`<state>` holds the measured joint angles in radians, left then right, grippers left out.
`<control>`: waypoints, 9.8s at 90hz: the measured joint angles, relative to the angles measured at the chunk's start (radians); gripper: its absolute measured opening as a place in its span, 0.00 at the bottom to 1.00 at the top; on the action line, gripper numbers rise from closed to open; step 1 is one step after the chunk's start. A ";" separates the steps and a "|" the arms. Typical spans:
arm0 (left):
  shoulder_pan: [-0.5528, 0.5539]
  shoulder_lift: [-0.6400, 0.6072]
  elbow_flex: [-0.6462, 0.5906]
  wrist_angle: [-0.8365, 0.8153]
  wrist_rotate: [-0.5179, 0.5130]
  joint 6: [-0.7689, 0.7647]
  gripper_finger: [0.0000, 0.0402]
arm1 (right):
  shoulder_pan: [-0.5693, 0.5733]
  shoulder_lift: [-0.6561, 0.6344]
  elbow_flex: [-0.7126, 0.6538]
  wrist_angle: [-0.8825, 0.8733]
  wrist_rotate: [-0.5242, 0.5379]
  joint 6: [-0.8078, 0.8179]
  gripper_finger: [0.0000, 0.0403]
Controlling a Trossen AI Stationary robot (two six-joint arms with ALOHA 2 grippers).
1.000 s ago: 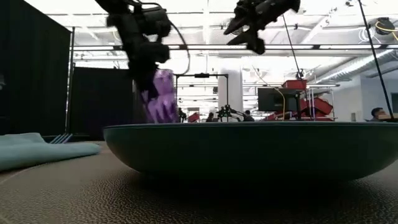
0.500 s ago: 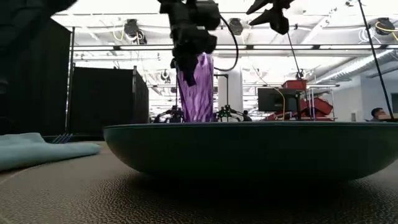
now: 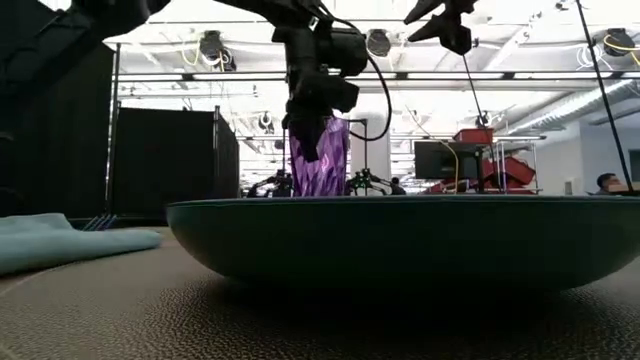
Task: Set table place
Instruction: Put the purple cup on the top of the gray mat
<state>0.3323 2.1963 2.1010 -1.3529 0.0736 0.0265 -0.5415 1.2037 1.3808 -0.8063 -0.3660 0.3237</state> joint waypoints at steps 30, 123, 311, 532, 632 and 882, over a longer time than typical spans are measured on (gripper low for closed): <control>-0.008 0.006 -0.005 -0.001 -0.007 0.016 0.16 | 0.000 0.000 0.000 0.000 0.000 0.003 0.33; -0.004 -0.210 0.240 -0.216 -0.165 0.086 0.29 | 0.000 0.000 0.000 -0.036 -0.001 -0.021 0.33; -0.080 -1.477 -1.303 0.747 -0.179 -0.302 0.29 | 0.203 0.541 -0.093 0.412 0.095 0.210 0.42; -0.081 -1.383 -1.302 0.919 -0.077 -0.281 0.29 | 0.288 0.084 -0.355 -0.282 0.413 0.372 0.00; -0.086 -1.383 -1.302 0.923 -0.076 -0.255 0.29 | 0.288 0.004 -0.119 -0.350 0.390 0.136 0.40; -0.164 -1.692 -1.741 1.496 -0.116 -0.044 0.29 | 0.400 -1.201 -1.214 0.856 -0.099 -0.202 0.40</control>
<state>0.1680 0.5046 0.3598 0.1434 -0.0427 -0.0177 -0.1413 0.0029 0.1669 0.0498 -0.4647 0.1217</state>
